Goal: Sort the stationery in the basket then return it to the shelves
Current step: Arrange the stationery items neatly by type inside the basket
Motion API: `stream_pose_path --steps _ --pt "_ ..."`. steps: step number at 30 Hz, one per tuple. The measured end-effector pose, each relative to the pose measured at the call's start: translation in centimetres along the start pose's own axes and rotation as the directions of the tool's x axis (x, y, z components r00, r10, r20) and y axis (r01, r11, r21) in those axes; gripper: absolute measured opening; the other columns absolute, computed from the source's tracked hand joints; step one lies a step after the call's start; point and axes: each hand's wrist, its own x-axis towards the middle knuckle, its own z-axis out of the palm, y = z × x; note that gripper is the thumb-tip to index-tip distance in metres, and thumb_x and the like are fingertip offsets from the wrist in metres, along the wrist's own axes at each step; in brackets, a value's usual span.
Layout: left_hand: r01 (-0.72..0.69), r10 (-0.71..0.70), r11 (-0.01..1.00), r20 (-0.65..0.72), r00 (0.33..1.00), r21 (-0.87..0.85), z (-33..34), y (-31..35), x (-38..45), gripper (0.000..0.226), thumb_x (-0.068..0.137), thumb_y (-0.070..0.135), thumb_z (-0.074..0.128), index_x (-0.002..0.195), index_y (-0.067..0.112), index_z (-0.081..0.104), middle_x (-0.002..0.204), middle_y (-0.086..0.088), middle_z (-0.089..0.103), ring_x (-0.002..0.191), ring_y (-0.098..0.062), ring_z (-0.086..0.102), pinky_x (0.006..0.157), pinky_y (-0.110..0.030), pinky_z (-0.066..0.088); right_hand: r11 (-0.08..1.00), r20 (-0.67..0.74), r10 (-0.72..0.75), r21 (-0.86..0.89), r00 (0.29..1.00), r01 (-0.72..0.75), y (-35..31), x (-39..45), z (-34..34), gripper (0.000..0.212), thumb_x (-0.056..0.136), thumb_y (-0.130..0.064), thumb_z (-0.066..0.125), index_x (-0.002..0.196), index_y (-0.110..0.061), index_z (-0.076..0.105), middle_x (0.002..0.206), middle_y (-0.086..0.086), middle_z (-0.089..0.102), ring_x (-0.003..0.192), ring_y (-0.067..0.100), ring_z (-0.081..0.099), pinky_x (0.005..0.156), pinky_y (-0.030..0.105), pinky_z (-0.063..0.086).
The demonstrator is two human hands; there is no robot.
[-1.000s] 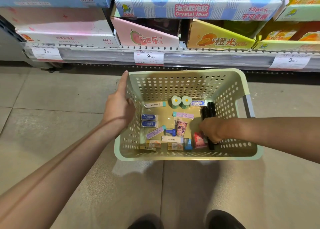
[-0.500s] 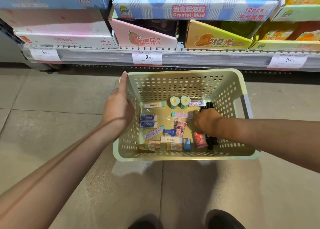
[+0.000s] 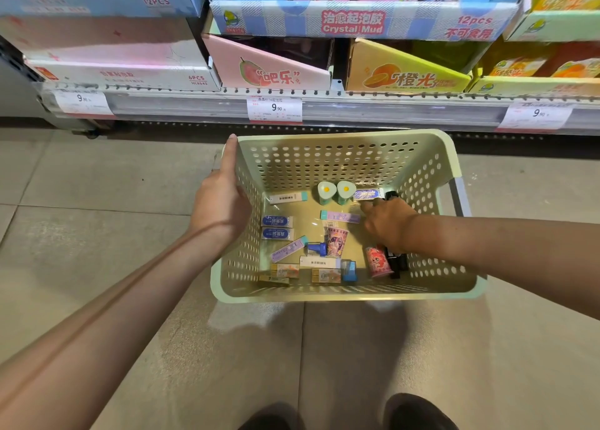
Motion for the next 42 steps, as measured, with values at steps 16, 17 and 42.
stream_pose_path --steps 16,17,42 --pt "0.000 0.000 1.000 0.003 1.000 -0.017 0.0 -0.1 0.2 0.080 0.085 -0.004 0.039 0.149 0.030 0.005 0.088 -0.007 0.050 0.078 -0.021 0.046 0.073 -0.029 0.035 0.976 -0.133 0.164 0.163 0.977 -0.142 0.0 0.7 -0.5 0.039 0.098 -0.027 0.035 0.129 -0.005 0.045 0.132 0.015 0.043 0.116 0.027 0.048 0.087 0.034 0.047" --pt "0.002 -0.001 1.000 0.003 1.000 -0.016 0.0 -0.1 0.2 0.080 0.085 -0.004 0.039 0.149 0.030 0.005 0.088 -0.007 0.050 0.078 -0.022 0.046 0.073 -0.030 0.035 0.967 -0.130 0.209 0.174 0.969 -0.185 0.1 0.9 -0.4 0.041 0.097 -0.026 0.038 0.132 -0.005 0.043 0.132 0.016 0.042 0.119 0.027 0.047 0.088 0.034 0.047" --pt "0.000 0.000 1.000 -0.001 1.000 -0.027 0.1 0.0 0.1 0.078 0.088 -0.003 0.039 0.149 0.031 0.006 0.088 -0.006 0.051 0.078 -0.022 0.047 0.074 -0.030 0.036 0.848 0.007 0.381 0.395 0.925 -0.352 0.3 2.8 1.3 0.044 0.094 -0.007 0.043 0.135 0.003 0.032 0.131 0.017 0.049 0.120 0.029 0.052 0.092 0.034 0.049"
